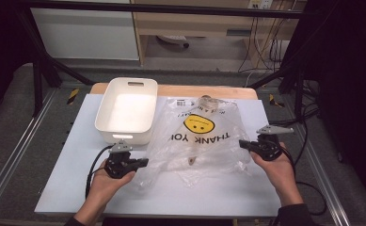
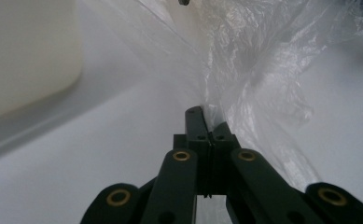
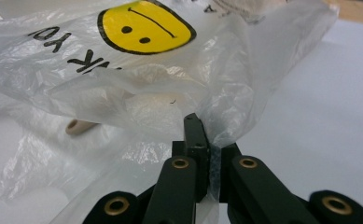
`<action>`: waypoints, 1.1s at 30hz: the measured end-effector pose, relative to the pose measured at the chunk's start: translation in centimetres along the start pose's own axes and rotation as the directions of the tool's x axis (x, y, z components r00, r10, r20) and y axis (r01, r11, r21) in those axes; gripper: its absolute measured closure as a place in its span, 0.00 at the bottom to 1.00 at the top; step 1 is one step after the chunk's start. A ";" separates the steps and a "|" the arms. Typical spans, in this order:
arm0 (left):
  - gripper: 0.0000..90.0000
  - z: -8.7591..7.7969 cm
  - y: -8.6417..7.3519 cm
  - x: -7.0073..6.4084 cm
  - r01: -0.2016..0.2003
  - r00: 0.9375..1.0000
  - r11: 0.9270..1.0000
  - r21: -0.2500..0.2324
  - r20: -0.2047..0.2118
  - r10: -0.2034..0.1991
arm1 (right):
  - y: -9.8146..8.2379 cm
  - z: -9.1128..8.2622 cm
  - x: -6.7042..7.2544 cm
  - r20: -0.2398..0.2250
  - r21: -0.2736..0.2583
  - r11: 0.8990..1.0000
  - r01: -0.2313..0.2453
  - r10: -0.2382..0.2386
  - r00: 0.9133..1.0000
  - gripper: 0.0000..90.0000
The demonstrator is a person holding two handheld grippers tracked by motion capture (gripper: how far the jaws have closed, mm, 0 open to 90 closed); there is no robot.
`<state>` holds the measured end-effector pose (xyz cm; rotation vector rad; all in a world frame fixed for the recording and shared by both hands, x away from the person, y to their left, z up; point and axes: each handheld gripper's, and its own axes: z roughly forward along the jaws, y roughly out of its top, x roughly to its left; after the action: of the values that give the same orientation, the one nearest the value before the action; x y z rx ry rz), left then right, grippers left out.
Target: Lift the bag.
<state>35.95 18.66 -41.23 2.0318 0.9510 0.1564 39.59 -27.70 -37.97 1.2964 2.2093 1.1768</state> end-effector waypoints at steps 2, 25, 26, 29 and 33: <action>1.00 0.1 -0.4 -0.3 -0.005 1.000 1.000 0.007 0.009 0.005 | -0.9 0.1 0.1 0.004 0.009 1.000 -0.001 0.001 1.000 1.00; 1.00 -0.1 -1.4 -0.3 -0.003 1.000 1.000 0.016 0.029 0.002 | -4.0 0.2 1.0 -0.008 0.043 0.999 0.015 -0.014 1.000 1.00; 1.00 -0.1 -1.4 -0.3 -0.003 1.000 1.000 0.017 0.031 0.002 | -4.2 0.2 1.0 -0.009 0.050 0.998 0.023 -0.022 1.000 1.00; 1.00 -0.3 -1.5 -0.2 -0.001 0.999 1.000 0.022 0.041 0.000 | -4.7 0.3 1.0 -0.018 0.068 0.997 0.021 -0.020 1.000 1.00; 1.00 -0.1 -2.0 -0.3 -0.006 0.999 0.999 0.049 0.040 0.004 | -5.3 0.6 1.1 -0.026 0.090 0.995 0.040 -0.038 0.999 1.00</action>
<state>34.55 19.15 -42.63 2.0746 0.9332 0.0964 36.38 -27.80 -42.31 1.2733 2.3195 1.0958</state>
